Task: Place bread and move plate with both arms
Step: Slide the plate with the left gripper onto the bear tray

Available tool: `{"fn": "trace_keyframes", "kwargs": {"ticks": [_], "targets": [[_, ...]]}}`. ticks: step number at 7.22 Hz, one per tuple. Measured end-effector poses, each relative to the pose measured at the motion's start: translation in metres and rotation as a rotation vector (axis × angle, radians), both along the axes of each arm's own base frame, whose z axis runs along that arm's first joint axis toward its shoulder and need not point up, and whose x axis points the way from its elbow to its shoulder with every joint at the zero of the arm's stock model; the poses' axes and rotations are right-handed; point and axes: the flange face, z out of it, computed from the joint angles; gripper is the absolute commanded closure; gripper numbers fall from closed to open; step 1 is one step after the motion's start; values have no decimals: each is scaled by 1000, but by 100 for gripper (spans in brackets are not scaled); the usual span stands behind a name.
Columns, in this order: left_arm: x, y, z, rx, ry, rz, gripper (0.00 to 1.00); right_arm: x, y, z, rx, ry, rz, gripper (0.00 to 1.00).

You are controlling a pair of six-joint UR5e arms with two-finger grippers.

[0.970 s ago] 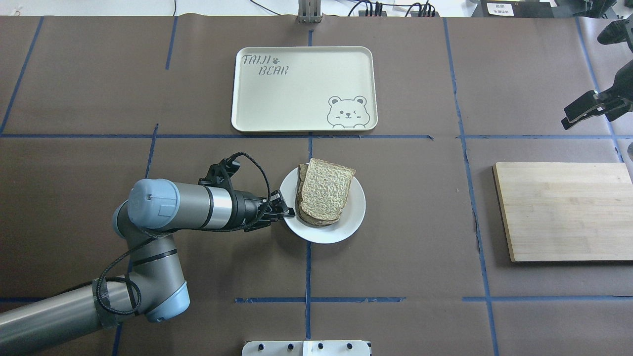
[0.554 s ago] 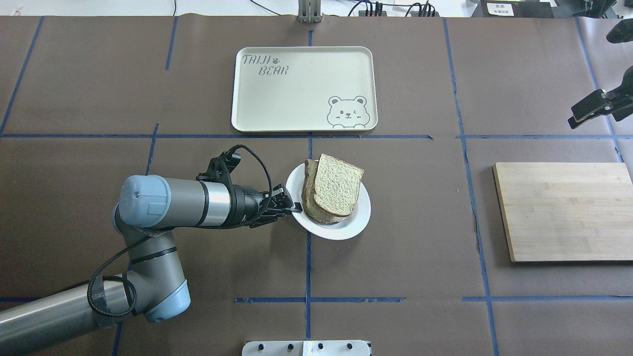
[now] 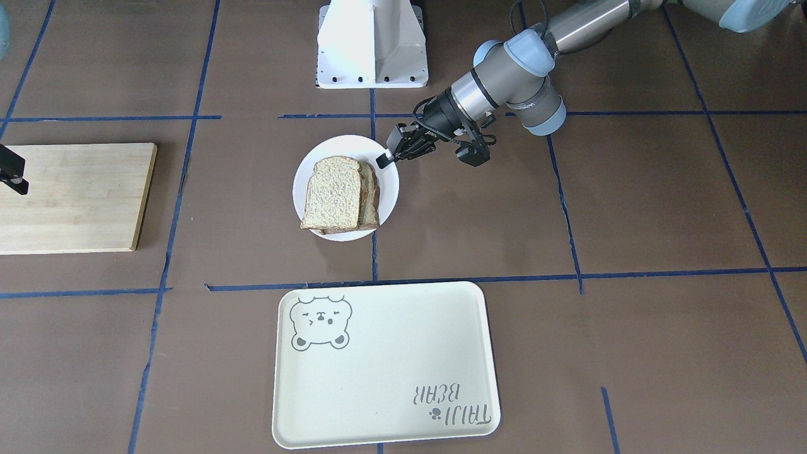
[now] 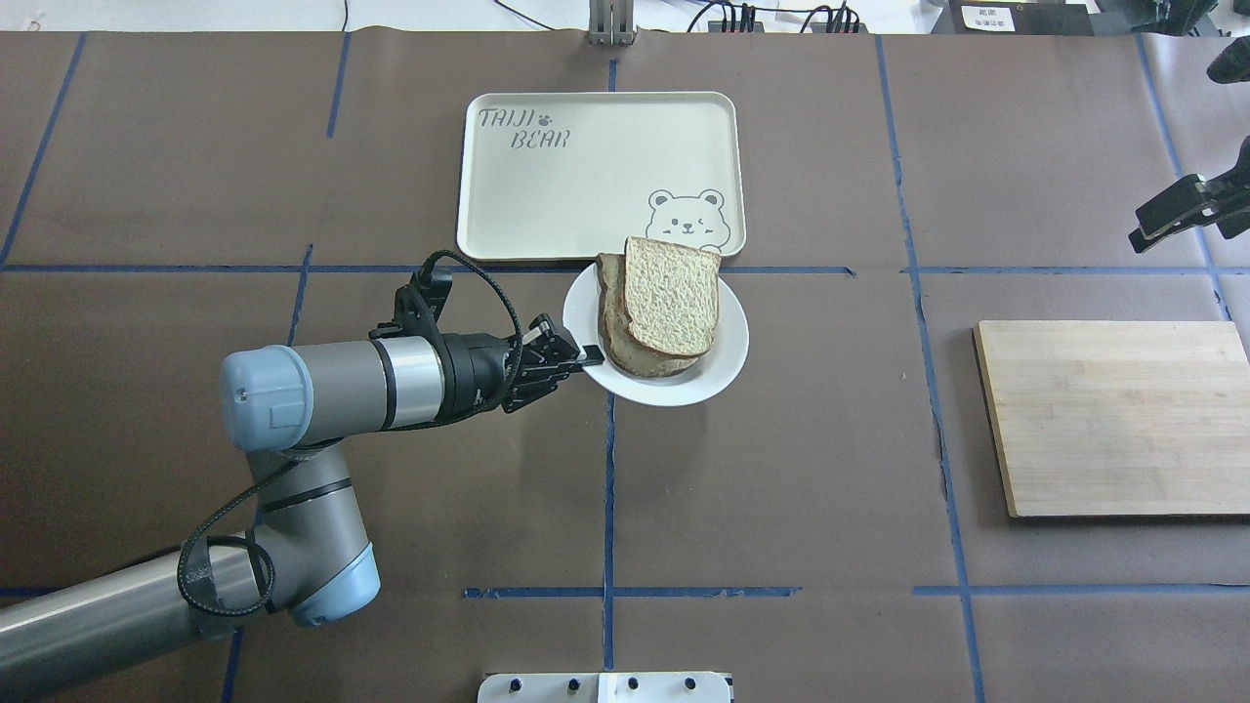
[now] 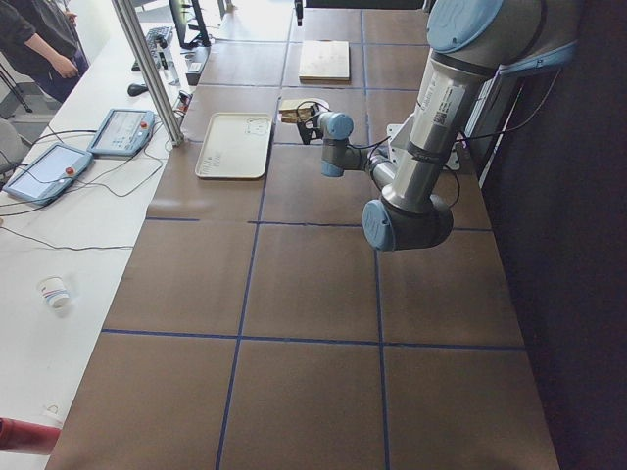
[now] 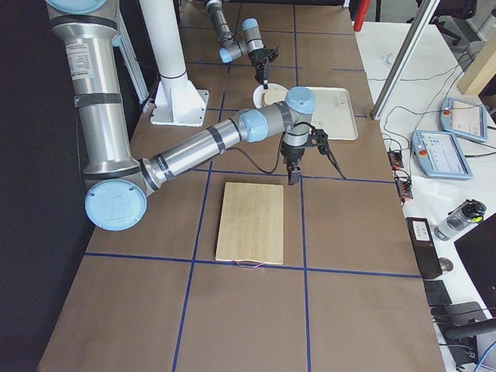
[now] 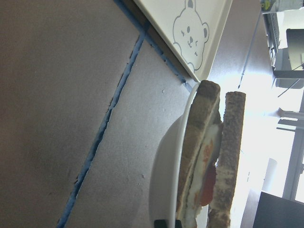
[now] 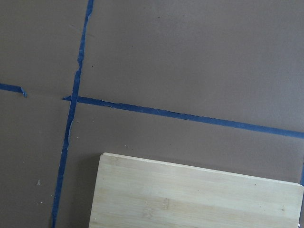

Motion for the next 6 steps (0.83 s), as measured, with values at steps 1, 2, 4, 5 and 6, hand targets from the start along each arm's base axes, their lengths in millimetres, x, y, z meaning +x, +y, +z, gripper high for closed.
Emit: {"fn": "trace_keyframes", "kwargs": {"ticks": [1, 2, 4, 5, 6], "targets": [[3, -10, 2, -44, 63, -64, 100, 2, 0, 0, 0, 0, 3, 0], [12, -24, 6, -103, 115, -133, 100, 3, 0, 0, -1, 0, 5, 0], [30, -63, 16, -207, 149, -250, 100, 3, 0, 1, -2, 1, 7, 0], [39, -95, 26, -249, 125, -297, 100, 4, 0, 2, -3, 2, 7, 0], [49, -127, 35, -278, 85, -336, 100, 4, 0, 3, -5, 2, 7, 0]]}}
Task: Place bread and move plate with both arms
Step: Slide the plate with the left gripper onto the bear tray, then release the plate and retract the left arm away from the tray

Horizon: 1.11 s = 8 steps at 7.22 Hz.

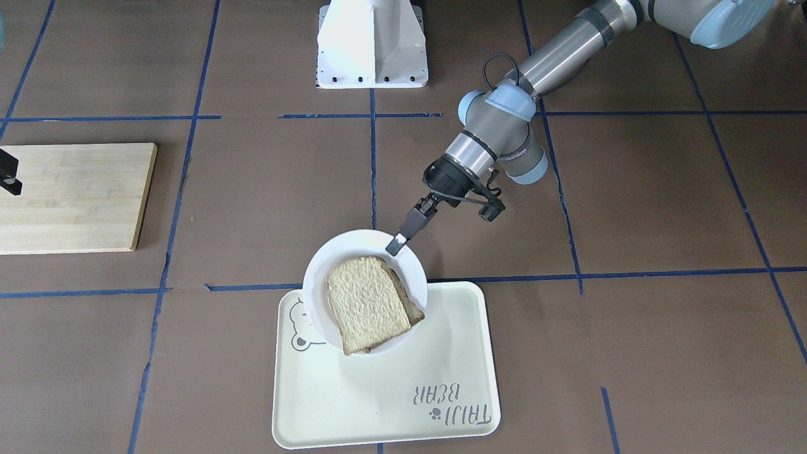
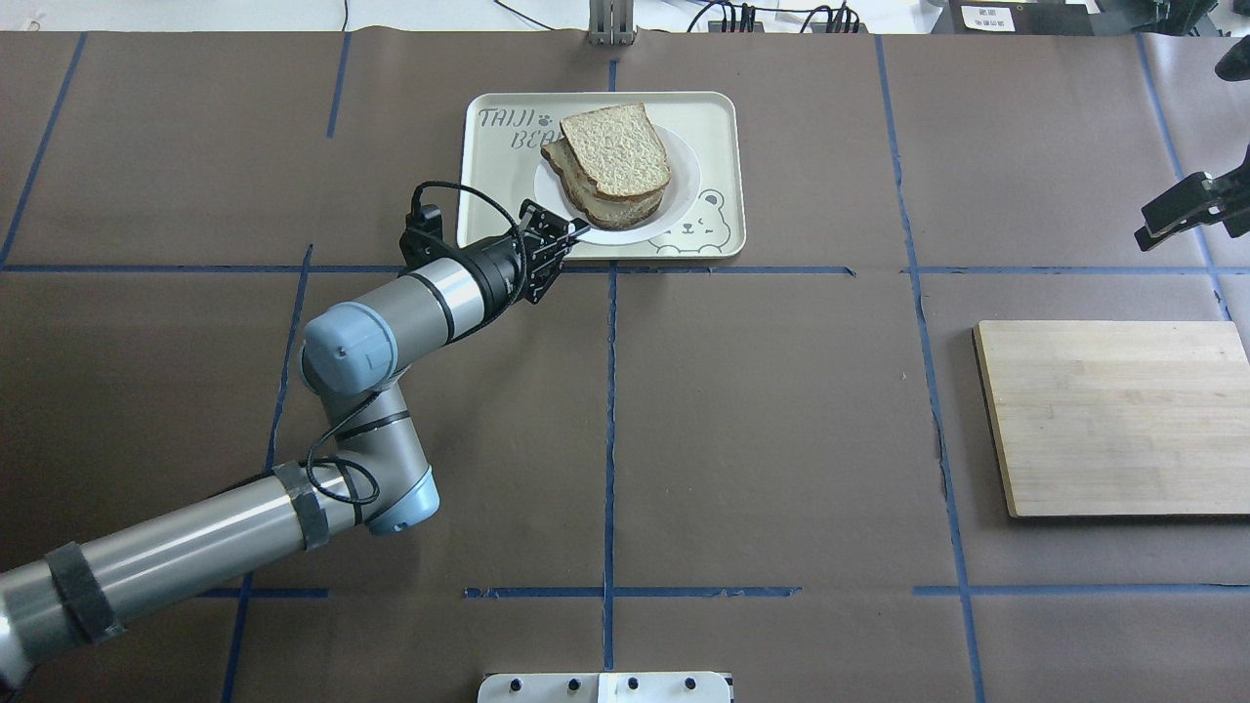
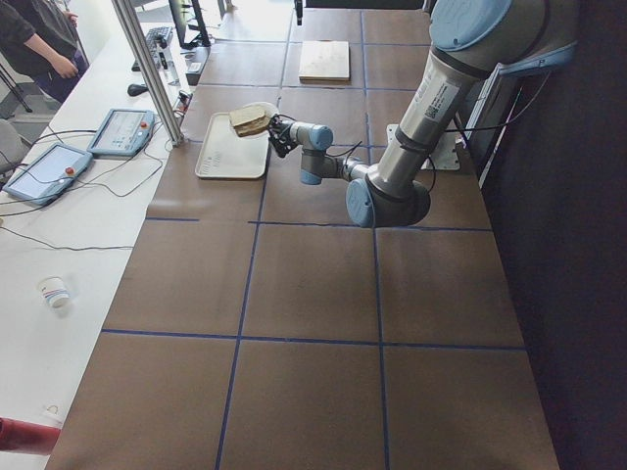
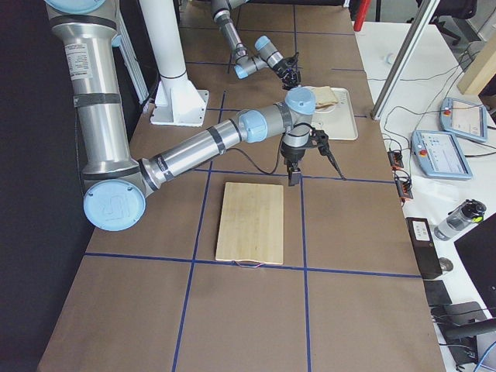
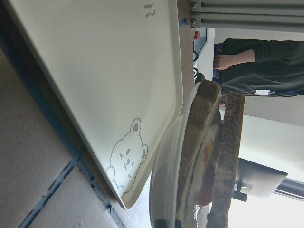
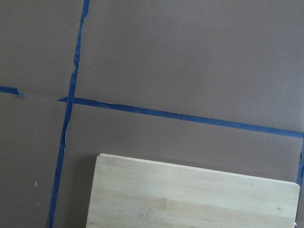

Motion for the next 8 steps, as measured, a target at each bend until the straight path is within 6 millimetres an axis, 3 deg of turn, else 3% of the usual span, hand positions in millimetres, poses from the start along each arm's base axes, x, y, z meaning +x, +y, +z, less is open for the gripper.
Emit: {"fn": "trace_keyframes", "kwargs": {"ticks": [1, 2, 3, 4, 6, 8], "targets": [[8, -30, 6, -30, -41, -26, 99, 0, 0, 2, -4, 1, 1, 0], [12, -47, 14, -51, -74, -35, 93, 0, -1, 3, -8, 2, 1, 0], [15, -54, 19, -64, -95, -30, 28, 0, -1, 5, -11, 3, 1, 0], [18, -56, 21, -68, -108, -18, 0, -1, -2, 6, -12, 4, 1, 0], [12, -62, 16, -39, -131, 19, 0, -1, -2, 6, -12, 4, 1, 0], [-23, -73, 13, -26, -175, 110, 0, -1, -2, 6, -12, 4, 1, 0]]}}
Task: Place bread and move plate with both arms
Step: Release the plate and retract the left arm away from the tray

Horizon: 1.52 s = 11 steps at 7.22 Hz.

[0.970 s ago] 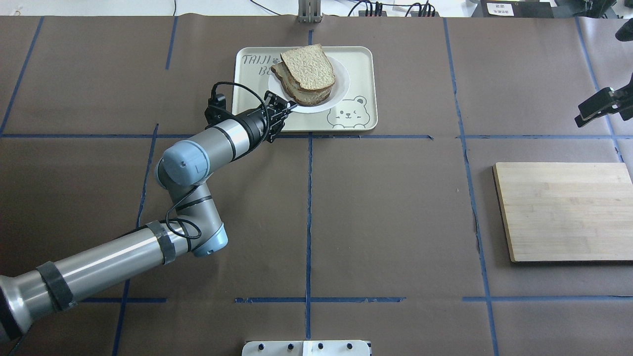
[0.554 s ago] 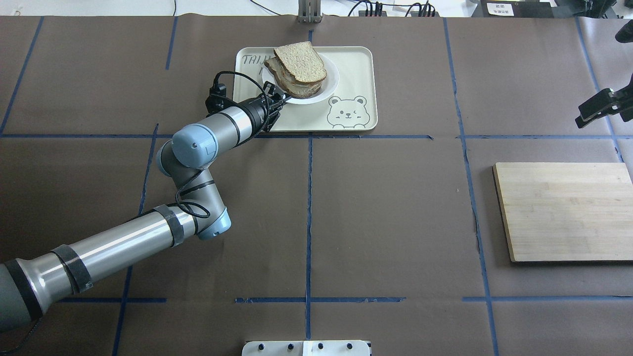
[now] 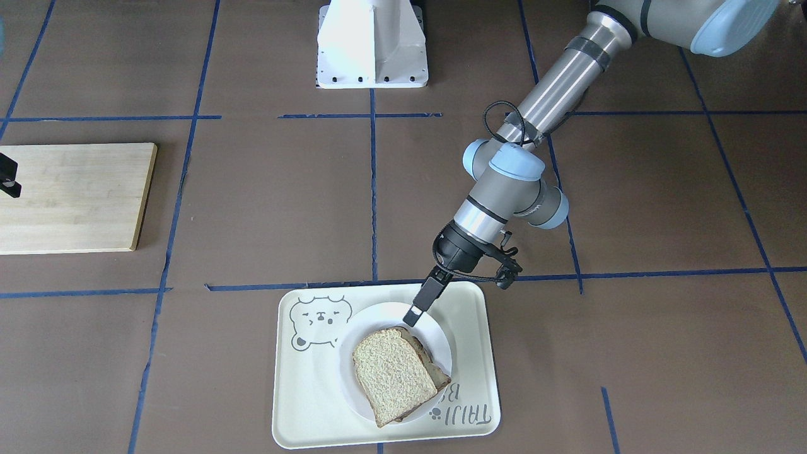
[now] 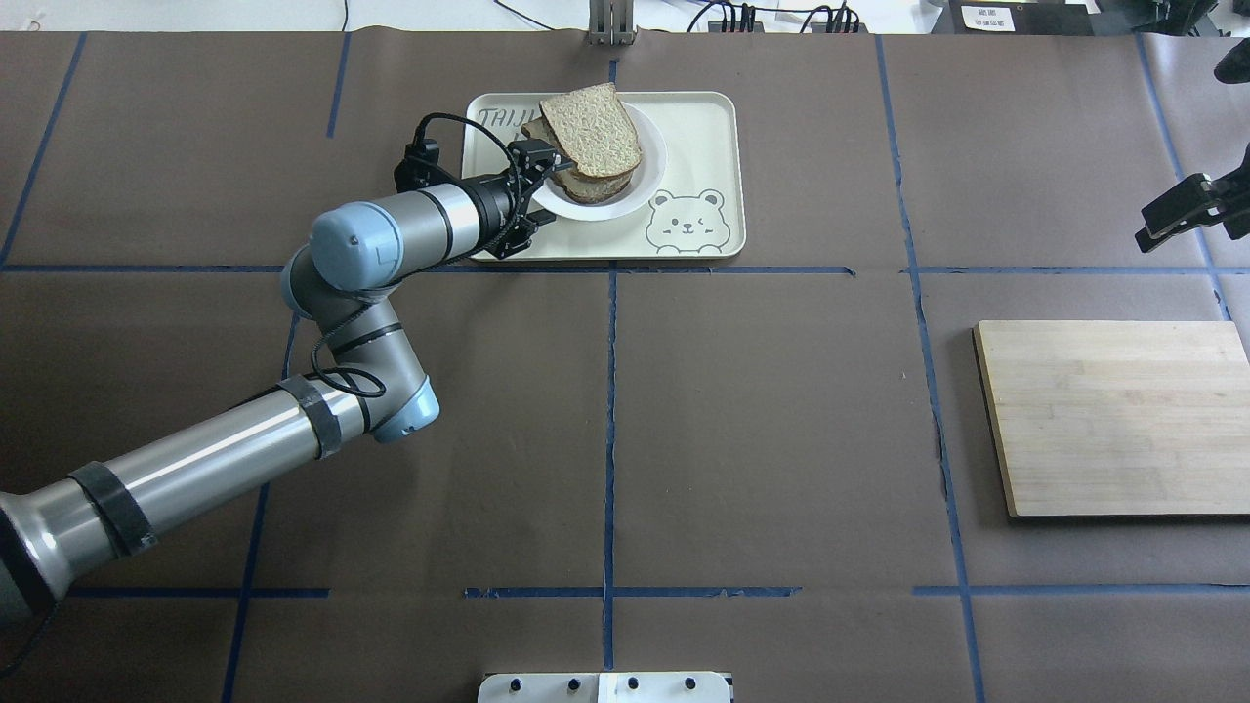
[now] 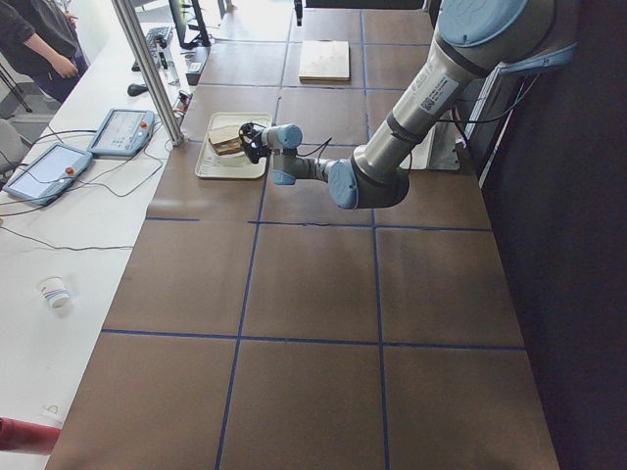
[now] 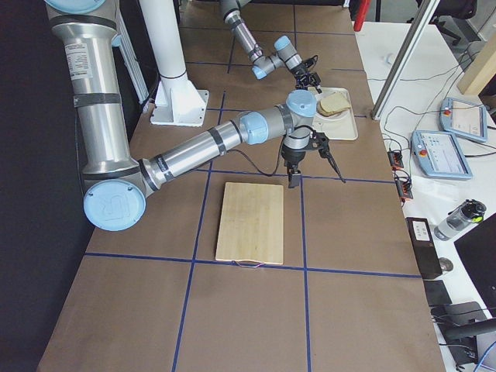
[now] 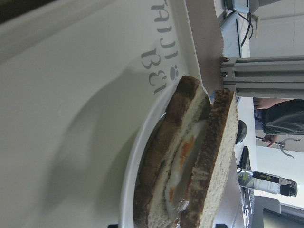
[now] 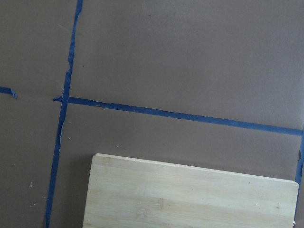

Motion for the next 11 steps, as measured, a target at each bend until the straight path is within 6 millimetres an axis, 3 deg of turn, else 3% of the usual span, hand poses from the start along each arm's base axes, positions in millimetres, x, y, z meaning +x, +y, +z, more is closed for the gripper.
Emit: {"fn": "trace_keyframes", "kwargs": {"ticks": [2, 4, 6, 7, 8, 9, 11], "targets": [[-54, 5, -7, 23, -113, 97, 0, 0, -1, 2, -5, 2, 0, 0], [-115, 26, -28, 89, -378, 195, 0, 3, 0, 6, -10, 5, 3, 0], [-181, 56, -51, 175, -699, 311, 0, 17, 0, 13, -12, 9, 19, 0], [-221, 66, -47, 224, -848, 379, 0, 31, 0, 18, -1, 11, 21, 0], [-265, 68, -29, 272, -961, 461, 0, 47, 2, 28, 9, 12, 13, 0], [-317, 66, 3, 323, -1022, 557, 0, 64, 9, 43, 10, 5, 2, 0], [-416, 63, 85, 433, -1065, 723, 0, 97, 31, 77, -16, -16, 3, 0]]}}
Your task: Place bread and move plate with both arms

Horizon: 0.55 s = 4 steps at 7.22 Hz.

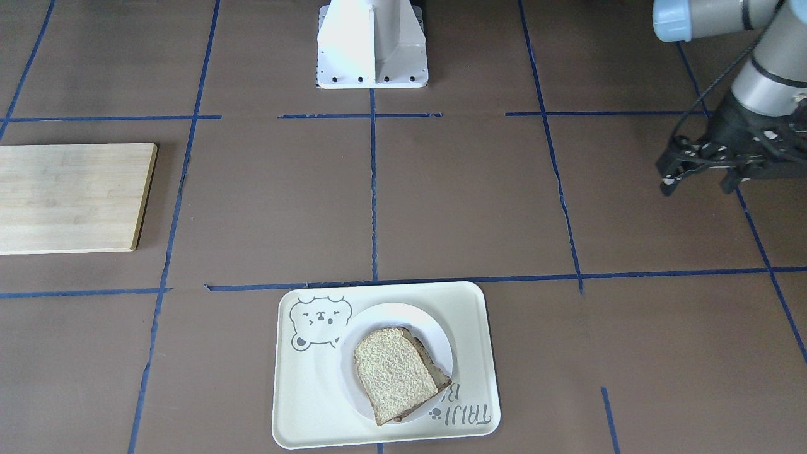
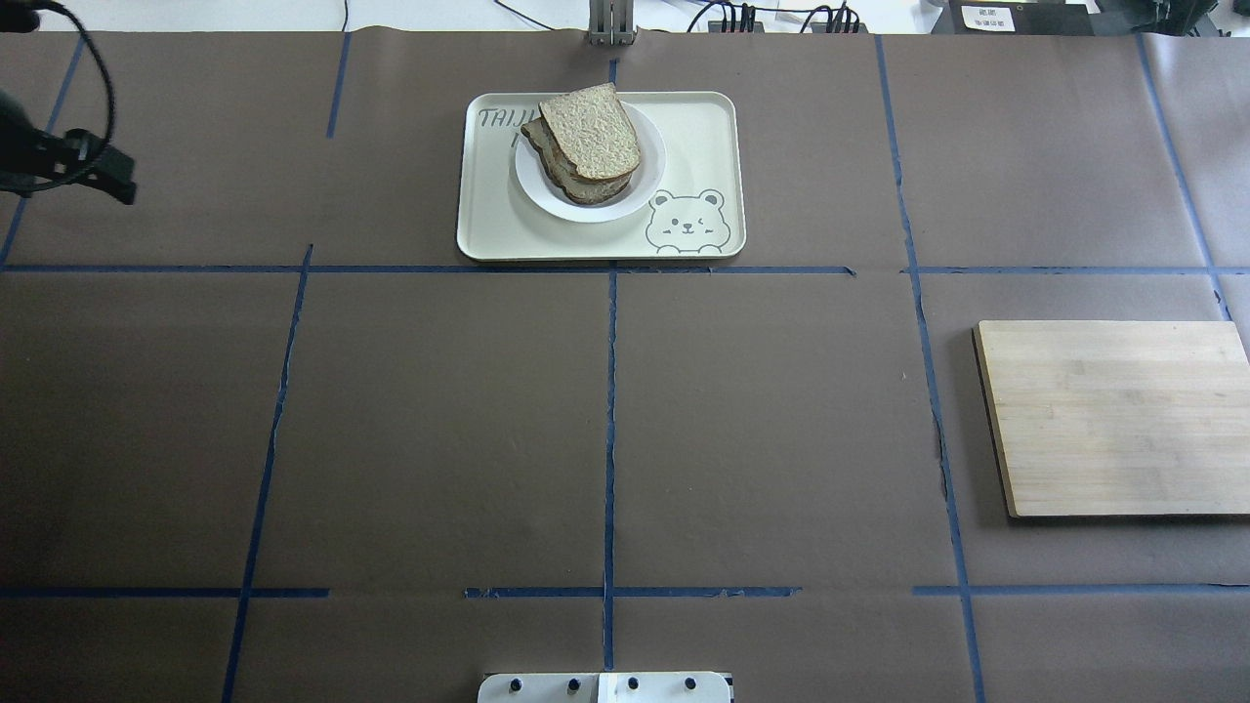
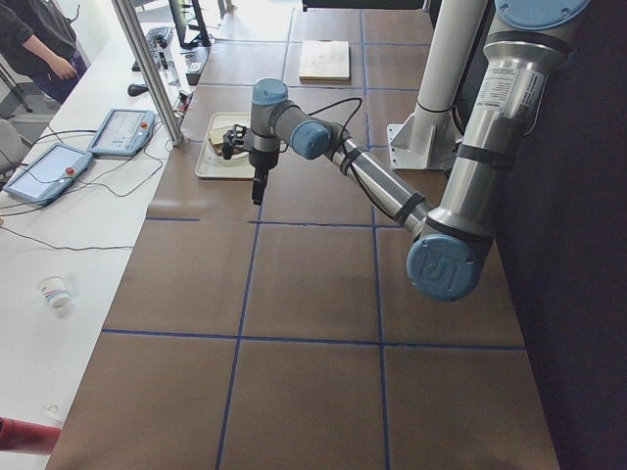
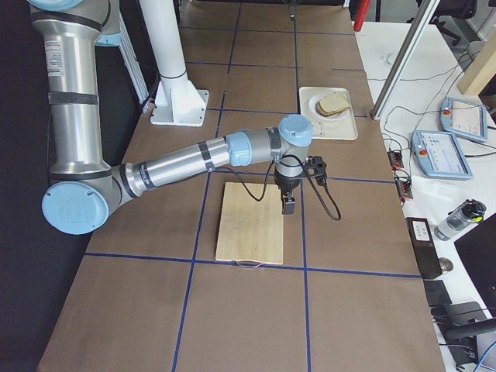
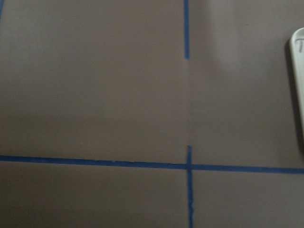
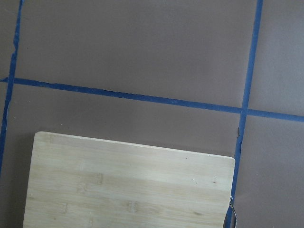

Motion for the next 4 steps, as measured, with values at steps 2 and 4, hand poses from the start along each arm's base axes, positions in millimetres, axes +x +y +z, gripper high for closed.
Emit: {"fn": "trace_keyframes", "kwargs": {"ticks": [2, 4], "targets": [[-73, -2, 92, -23, -14, 113, 0, 35, 34, 40, -21, -3, -6, 0], [-124, -2, 169, -45, 5, 192, 0, 48, 66, 73, -79, -7, 1, 0]]}}
